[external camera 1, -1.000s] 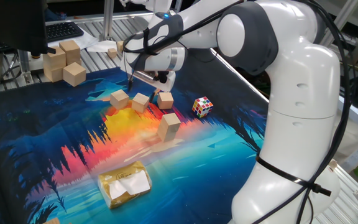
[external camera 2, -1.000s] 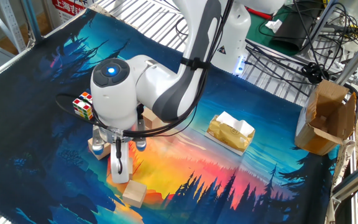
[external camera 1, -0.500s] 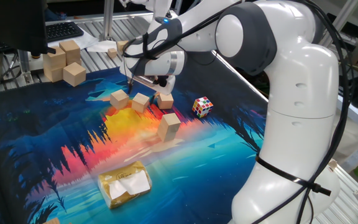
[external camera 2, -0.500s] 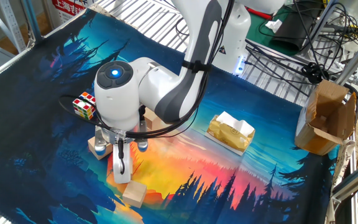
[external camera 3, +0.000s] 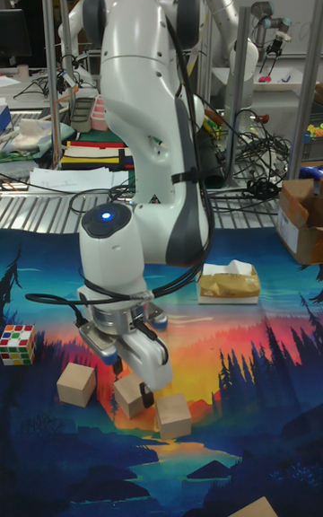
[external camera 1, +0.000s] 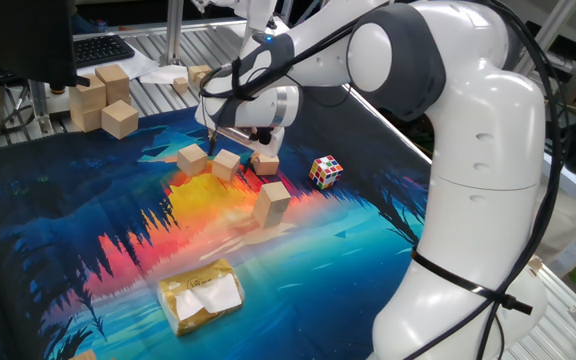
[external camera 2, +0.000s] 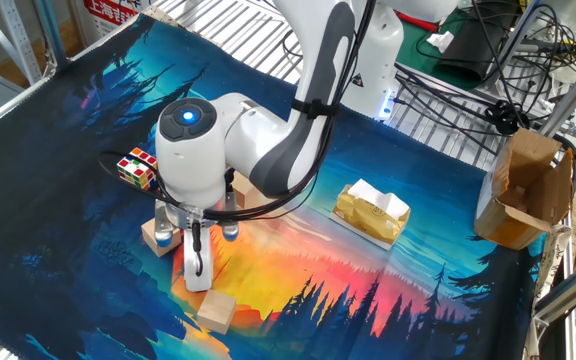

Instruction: Stack the blocks in a vertical line of five

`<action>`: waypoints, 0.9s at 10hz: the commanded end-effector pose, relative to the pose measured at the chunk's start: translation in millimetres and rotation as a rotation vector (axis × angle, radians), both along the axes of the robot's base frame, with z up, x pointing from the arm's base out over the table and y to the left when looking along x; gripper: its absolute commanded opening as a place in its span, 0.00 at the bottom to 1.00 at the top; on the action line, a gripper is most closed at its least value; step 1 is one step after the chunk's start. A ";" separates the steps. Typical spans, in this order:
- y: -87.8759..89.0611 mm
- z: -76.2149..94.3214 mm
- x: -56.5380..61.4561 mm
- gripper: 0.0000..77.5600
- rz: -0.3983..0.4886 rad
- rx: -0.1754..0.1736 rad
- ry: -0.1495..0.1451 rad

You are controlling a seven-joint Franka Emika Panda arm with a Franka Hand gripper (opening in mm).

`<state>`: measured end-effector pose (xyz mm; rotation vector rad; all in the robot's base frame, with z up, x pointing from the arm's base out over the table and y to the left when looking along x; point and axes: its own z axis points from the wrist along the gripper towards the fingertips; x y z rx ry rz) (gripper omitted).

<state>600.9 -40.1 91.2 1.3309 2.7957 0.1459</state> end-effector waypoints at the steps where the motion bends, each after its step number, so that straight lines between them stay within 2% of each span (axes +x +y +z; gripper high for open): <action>1: -2.8 -1.6 0.1 1.00 0.002 -0.001 -0.007; 2: -2.8 -1.9 0.1 1.00 0.002 -0.002 -0.008; 4: -2.6 -2.5 0.0 1.00 0.024 -0.046 -0.007; 5: -2.4 -3.3 0.1 1.00 0.027 -0.052 -0.006; 9: -2.3 -3.9 0.1 1.00 0.025 -0.037 -0.005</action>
